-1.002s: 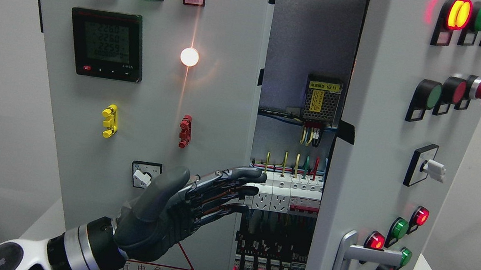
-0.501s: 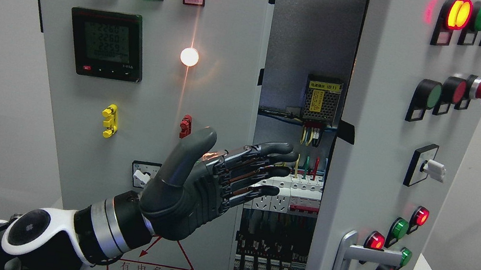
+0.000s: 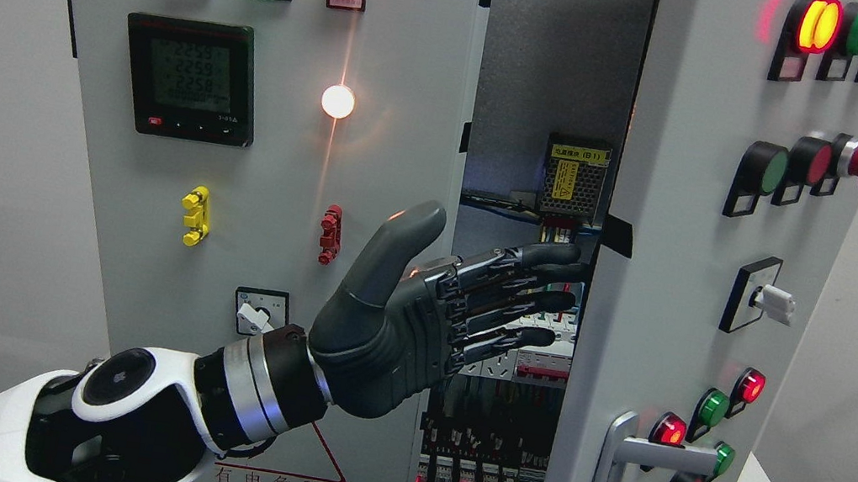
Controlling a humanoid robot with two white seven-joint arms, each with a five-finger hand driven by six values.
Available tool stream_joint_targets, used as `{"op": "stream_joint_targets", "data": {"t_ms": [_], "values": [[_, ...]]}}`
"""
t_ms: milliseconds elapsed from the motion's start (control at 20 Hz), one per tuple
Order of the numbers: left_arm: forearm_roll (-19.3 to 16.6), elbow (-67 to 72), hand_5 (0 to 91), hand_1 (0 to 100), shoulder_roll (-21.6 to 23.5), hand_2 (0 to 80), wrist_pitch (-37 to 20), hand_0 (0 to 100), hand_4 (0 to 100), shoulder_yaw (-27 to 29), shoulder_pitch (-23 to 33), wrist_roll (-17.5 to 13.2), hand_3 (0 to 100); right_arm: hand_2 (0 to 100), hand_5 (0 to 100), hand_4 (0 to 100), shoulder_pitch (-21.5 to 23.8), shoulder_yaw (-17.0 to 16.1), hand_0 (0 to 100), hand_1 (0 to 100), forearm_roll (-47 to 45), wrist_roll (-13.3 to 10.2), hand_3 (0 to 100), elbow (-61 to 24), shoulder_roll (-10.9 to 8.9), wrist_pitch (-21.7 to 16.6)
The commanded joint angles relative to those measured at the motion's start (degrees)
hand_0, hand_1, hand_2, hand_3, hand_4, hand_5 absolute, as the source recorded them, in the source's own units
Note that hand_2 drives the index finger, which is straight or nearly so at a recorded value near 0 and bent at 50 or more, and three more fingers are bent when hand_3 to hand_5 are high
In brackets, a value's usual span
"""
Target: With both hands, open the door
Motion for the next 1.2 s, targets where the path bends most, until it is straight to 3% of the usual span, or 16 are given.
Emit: {"op": "stream_joint_targets", "data": {"t_ms": [0,301,1152], "values": [[0.5,2.0,0.0,0,-4.0,0.0,-0.1,0,0,-2.4,-0.7,-0.1,0,0,0,0,0.0,0.2,19,0,0.5,0.0,0,0.0,0.0,0.0],[3.4,1.6,0.0,0,-4.9,0.0,-0.1,0,0,-2.4,-1.3,-0.1,0,0,0,0,0.0,0.2,19,0,0.5,0.0,0,0.0,0.0,0.0],[3.4,1.5,0.0,0,-8.4,0.0,0.4,0,0,-4.4,-4.1,-0.1,0,0,0,0,0.0,0.2,19,0,0.5,0.0,0,0.0,0.0,0.0]]}}
